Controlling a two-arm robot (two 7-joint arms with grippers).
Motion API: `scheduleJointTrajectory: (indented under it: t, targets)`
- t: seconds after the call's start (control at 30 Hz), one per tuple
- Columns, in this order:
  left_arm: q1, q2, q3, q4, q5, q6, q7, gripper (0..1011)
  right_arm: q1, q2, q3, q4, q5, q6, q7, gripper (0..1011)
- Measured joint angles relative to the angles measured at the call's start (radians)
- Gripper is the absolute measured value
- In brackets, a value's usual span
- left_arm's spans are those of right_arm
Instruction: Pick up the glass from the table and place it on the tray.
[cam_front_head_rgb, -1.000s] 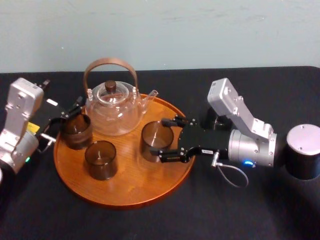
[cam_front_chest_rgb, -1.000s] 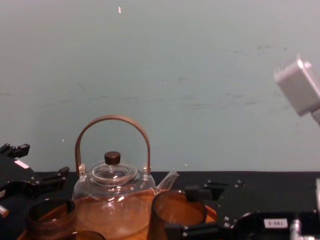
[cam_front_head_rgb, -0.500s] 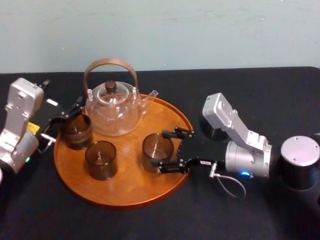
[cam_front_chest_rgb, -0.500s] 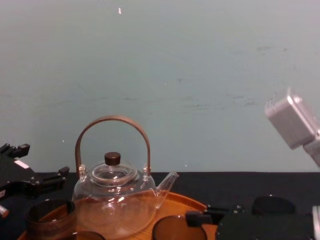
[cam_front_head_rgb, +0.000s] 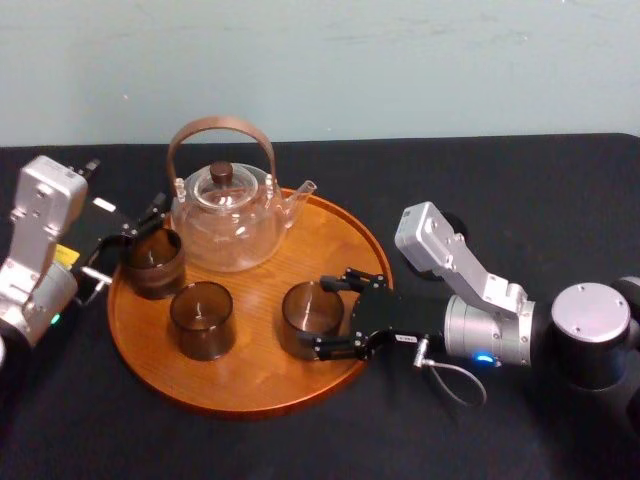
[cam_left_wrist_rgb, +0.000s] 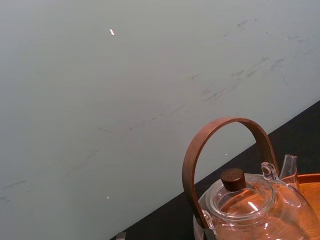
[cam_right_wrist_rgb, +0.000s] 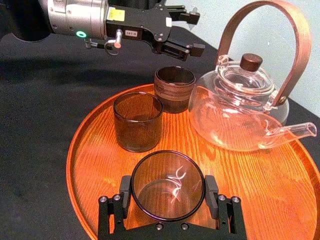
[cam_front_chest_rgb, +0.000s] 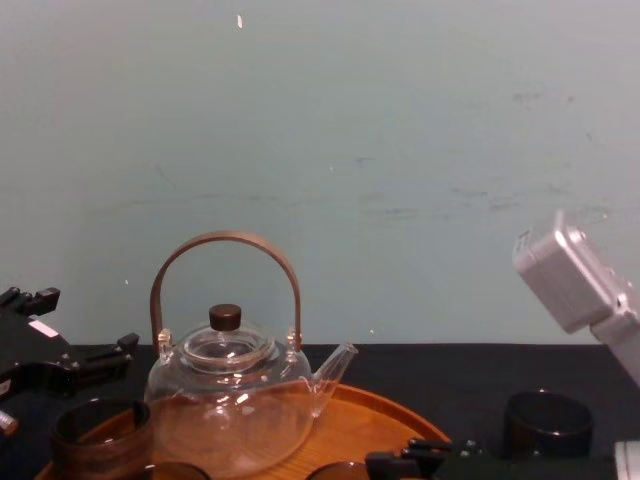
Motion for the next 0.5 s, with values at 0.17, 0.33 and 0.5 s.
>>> scheduleJointTrajectory:
  t: [0.17, 0.33, 0.5]
  targets:
    - [0.000, 0.000, 0.000, 0.000, 0.000, 0.000, 0.000, 1001, -0.004, -0.002, 0.000, 0.002, -0.009, 0.002, -0.006, 898]
    - [0.000, 0.000, 0.000, 0.000, 0.000, 0.000, 0.000, 1001, -0.008, -0.005, 0.000, 0.003, -0.021, 0.004, -0.018, 898]
    - [0.000, 0.000, 0.000, 0.000, 0.000, 0.000, 0.000, 1001, -0.009, -0.005, 0.000, 0.003, -0.023, 0.005, -0.020, 898]
